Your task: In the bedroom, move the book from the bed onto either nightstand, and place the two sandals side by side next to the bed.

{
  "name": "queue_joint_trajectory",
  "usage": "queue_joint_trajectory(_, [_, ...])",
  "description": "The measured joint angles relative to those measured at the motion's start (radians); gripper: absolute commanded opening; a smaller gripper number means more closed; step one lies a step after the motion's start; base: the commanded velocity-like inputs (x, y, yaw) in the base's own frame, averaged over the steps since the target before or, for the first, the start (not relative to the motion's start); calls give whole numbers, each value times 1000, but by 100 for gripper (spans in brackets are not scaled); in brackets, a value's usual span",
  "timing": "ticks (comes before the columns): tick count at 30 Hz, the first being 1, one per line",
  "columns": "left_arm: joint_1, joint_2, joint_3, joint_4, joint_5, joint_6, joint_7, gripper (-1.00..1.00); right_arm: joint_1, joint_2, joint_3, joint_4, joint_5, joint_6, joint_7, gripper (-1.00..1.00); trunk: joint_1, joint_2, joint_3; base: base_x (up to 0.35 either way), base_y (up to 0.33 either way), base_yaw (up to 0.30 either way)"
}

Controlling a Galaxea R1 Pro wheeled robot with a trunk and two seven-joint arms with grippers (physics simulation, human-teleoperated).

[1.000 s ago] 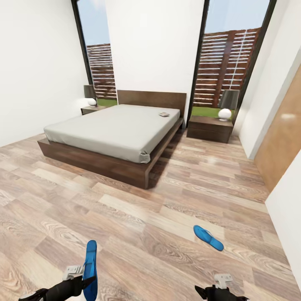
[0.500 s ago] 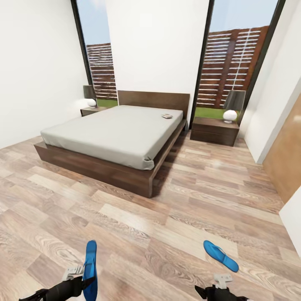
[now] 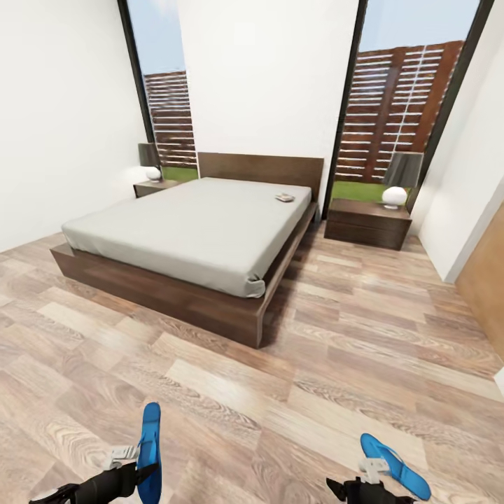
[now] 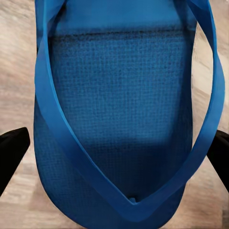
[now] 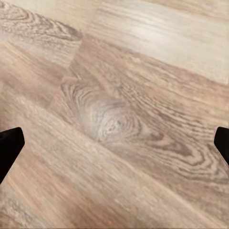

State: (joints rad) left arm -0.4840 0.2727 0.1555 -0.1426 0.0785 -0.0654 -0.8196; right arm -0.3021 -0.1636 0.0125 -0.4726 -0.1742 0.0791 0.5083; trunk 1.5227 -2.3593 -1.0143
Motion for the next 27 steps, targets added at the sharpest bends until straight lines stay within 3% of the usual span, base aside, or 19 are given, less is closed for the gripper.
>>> queue_joint_trajectory(8, [0, 0, 0, 0, -1, 0, 0, -100, 0, 0, 0, 0, 0, 0, 0, 100, 0, 0, 0, 319, 108, 0])
queue_joint_trajectory(21, [0, -2, 1, 0, -1, 0, 0, -100, 0, -1, 0, 1, -1, 0, 2, 100, 1, 0, 0, 36, 10, 0])
queue_joint_trajectory(27, [0, -2, 0, 0, -1, 0, 0, -100, 0, 0, 0, 1, -1, 0, 0, 100, 0, 0, 0, 206, 0, 0])
